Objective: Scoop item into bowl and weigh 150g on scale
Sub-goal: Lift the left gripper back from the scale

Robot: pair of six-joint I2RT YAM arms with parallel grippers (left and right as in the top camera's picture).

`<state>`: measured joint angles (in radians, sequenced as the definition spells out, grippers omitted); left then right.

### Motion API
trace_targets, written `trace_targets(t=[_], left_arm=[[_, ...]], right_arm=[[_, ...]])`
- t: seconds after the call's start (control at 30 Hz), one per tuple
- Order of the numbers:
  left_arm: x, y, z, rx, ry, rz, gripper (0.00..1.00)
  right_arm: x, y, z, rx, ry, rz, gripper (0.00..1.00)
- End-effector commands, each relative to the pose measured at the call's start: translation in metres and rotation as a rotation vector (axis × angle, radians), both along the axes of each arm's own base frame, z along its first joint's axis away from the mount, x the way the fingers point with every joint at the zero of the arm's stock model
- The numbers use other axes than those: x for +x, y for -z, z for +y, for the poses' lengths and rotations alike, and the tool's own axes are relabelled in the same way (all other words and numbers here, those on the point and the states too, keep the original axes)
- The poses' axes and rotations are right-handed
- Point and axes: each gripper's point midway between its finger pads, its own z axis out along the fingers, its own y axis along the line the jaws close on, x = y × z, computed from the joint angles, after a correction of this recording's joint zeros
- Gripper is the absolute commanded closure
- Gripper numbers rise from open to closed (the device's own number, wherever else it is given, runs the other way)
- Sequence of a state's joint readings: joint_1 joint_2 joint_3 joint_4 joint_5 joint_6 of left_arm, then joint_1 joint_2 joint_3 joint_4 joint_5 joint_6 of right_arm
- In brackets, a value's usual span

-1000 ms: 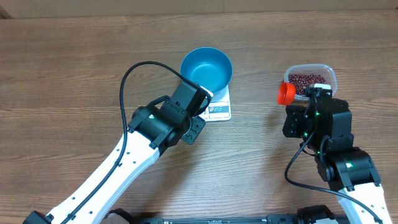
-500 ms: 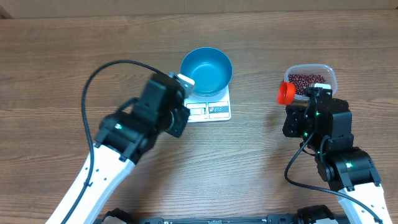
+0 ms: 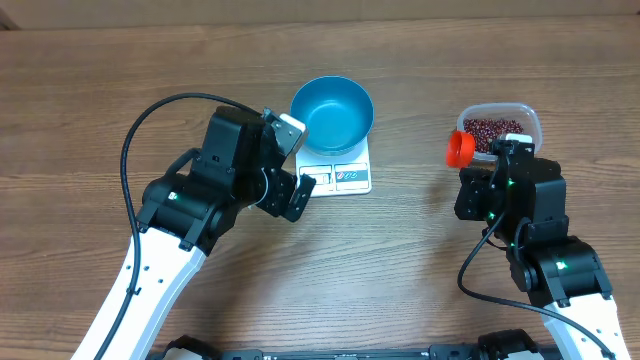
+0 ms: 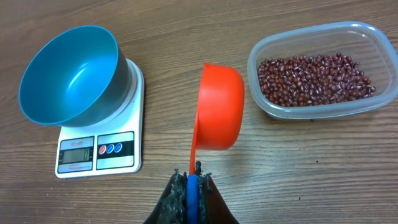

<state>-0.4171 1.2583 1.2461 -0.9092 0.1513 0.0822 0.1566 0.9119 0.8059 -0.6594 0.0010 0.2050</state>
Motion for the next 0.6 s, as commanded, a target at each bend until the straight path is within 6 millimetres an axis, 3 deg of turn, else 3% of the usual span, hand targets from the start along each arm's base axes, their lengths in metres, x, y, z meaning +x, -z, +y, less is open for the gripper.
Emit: trace_targets(t=[0.0,0.57], left_arm=[[-0.004,0.0028,-0.0006,-0.001,0.024,0.013,0.0],[-0.0059,0.0043,0.0001,0.003,0.024,0.023,0.0]], right_arm=[[0.0046,-0.0168,-0.0025,-0.001,0.008,-0.045,0.96],[0.0054,-0.02,-0.0023,0.0,0.008,-0.052,0.96]])
